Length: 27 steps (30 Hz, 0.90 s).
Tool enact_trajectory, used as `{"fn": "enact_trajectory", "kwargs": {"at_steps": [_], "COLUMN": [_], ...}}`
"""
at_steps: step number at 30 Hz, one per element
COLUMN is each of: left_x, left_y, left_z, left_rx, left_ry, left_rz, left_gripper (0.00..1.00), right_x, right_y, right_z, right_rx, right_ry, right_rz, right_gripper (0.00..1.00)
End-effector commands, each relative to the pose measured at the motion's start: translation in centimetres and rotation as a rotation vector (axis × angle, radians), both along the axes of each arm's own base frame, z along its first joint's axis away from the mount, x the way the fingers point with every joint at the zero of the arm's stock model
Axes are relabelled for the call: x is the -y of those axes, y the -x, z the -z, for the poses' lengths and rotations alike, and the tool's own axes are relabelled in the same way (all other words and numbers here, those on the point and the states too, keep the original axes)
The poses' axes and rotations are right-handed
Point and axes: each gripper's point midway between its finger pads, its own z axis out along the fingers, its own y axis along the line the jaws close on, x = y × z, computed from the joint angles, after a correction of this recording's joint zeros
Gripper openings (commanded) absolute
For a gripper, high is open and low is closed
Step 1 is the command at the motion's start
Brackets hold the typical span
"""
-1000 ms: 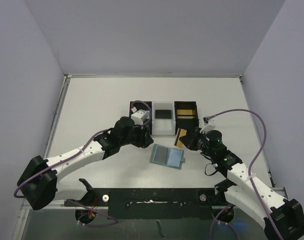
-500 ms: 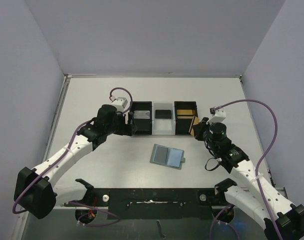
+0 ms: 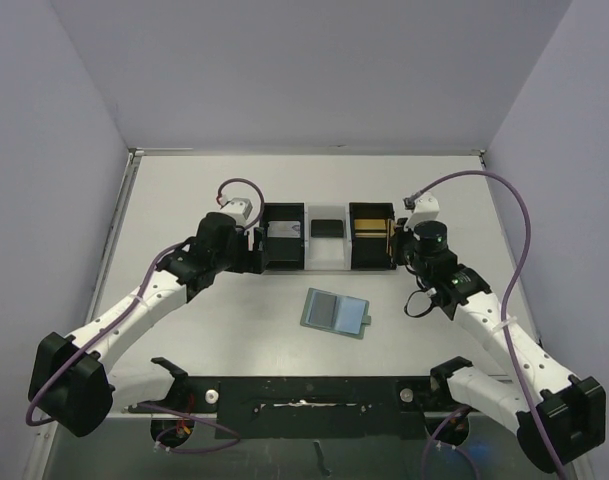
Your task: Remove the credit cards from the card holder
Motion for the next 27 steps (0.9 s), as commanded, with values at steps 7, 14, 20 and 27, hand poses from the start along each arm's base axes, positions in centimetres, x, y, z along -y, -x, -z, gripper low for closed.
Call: {"fn": "enact_trajectory", "kwargs": {"at_steps": [7, 14, 20, 27], "left_x": [-0.1, -0.8, -1.8, -2.0], "left_y": [-0.4, -0.5, -0.9, -0.8], "left_z": [-1.4, -1.3, -2.2, -2.6], "left_rx": [0.058, 0.051, 0.089, 0.099], "left_ry": [0.026, -0.007, 0.007, 0.029], "left_rz": [-0.008, -0.019, -0.062, -0.068], "left_gripper": [0.73, 0.73, 0.73, 0.73], "right_x": [-2.1, -2.8, -3.6, -2.8], "right_y": [-3.3, -4.0, -3.9, -5.5], "right_z": [-3.1, -2.4, -3.3, -3.0], "right_rx": [0.201, 0.296, 0.51, 0.449], "right_ry": [0.394, 0.781, 0.813, 0.595], "right_rz": [-0.309, -0.364, -0.422, -0.485], "right_gripper": [0.0, 0.0, 0.0, 0.0]}}
